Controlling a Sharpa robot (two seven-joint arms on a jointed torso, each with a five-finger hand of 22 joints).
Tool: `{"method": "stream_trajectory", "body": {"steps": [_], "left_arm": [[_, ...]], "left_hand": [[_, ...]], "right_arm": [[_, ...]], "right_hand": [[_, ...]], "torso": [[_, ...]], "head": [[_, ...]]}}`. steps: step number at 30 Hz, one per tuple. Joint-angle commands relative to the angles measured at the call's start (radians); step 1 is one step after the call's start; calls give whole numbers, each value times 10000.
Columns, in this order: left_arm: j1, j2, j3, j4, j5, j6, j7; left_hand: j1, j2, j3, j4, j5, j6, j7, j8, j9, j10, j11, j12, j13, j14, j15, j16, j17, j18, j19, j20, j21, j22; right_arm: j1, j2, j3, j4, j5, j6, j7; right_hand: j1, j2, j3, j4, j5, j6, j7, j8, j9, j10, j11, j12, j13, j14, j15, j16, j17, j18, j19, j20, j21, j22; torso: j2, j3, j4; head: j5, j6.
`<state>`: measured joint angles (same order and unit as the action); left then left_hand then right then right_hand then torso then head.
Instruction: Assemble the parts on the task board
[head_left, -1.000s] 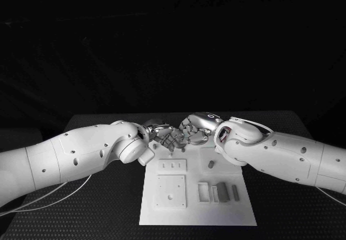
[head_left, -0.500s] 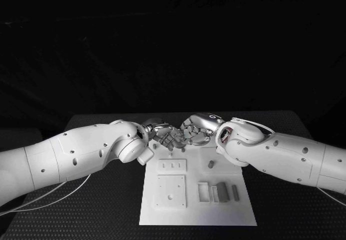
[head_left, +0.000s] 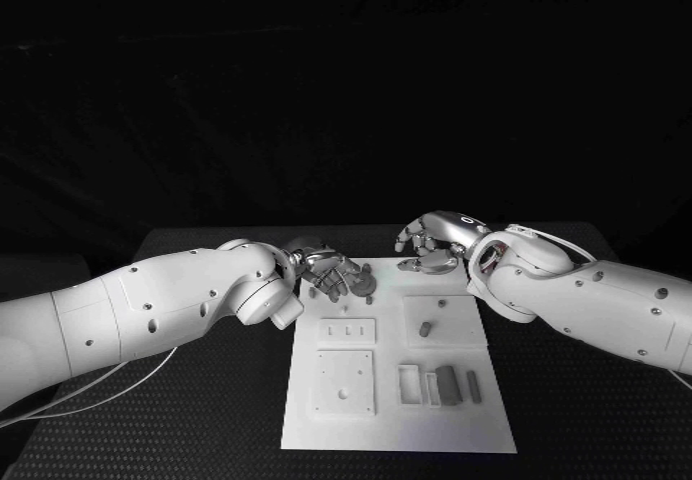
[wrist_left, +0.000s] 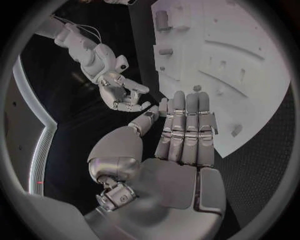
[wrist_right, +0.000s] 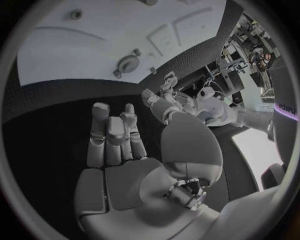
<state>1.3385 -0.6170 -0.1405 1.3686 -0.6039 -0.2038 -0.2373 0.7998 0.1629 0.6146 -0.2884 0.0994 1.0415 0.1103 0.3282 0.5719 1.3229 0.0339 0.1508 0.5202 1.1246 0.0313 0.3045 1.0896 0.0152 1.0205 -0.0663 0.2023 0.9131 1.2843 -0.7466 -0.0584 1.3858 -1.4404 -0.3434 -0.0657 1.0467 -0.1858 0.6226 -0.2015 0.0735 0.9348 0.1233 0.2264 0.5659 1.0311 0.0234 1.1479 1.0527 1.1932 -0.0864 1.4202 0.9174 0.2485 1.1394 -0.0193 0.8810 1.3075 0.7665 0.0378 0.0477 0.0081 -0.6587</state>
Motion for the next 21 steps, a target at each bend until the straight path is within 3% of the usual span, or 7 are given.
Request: {"method": "stream_trajectory", "body": {"steps": [1,7,10,14,21], "left_arm": [[-38,15,-45,64,-875,-167,-364],[-134,57,-330,107,-1955,-350,-555],[-200,111,-446,95,-2623,-544,-675],[-318,155,-528,214,-3644,-684,-921],[-447,247,-602,377,-4785,-674,-1313]], "left_hand": [[74,-62,58,10,-48,224,-177,62,54,47,-39,93,53,21,-25,94,29,43,28,-41,53,69],[100,-110,28,30,-261,156,-155,33,172,19,-77,288,264,-12,-51,353,92,40,-1,-71,154,319],[160,-171,-20,33,-319,152,-158,23,255,196,-240,774,636,171,-181,845,280,98,237,-181,427,632],[150,-227,21,82,-309,216,-205,-13,470,-296,-429,2292,1830,14,-391,2080,533,97,329,-396,914,1463],[165,-267,109,60,-274,275,-272,-52,638,-386,-547,3130,2235,148,-571,2926,395,151,612,-558,1214,1960]], "right_arm": [[0,36,33,-134,579,-110,159],[26,92,71,-354,1032,-84,212],[29,116,71,-370,1048,-55,221],[30,117,72,-361,1048,-19,223],[31,100,73,-343,1053,11,229]], "right_hand": [[112,36,-8,-44,50,-121,149,-11,-17,-19,25,-62,-14,-8,53,-40,-14,133,-50,22,-44,134],[54,123,-49,-1,45,-114,151,-7,-24,-19,28,-56,-24,1,55,-47,-15,133,-44,43,-56,140],[38,148,-59,12,45,-117,152,-9,-27,-19,28,-54,-26,3,56,-48,-15,133,-42,47,-59,141],[25,166,-67,21,46,-122,153,-12,-30,-20,29,-52,-29,4,56,-49,-14,133,-41,50,-62,143],[24,175,-70,22,47,-124,153,-13,-32,-21,29,-52,-30,4,56,-50,-14,133,-42,50,-65,144]], "torso": [[-10,8,-11],[-61,8,18],[-72,16,28],[-112,35,34],[-116,27,23]], "head": [[0,-19],[-18,-100],[-15,-137],[-35,-228],[-73,-331]]}}
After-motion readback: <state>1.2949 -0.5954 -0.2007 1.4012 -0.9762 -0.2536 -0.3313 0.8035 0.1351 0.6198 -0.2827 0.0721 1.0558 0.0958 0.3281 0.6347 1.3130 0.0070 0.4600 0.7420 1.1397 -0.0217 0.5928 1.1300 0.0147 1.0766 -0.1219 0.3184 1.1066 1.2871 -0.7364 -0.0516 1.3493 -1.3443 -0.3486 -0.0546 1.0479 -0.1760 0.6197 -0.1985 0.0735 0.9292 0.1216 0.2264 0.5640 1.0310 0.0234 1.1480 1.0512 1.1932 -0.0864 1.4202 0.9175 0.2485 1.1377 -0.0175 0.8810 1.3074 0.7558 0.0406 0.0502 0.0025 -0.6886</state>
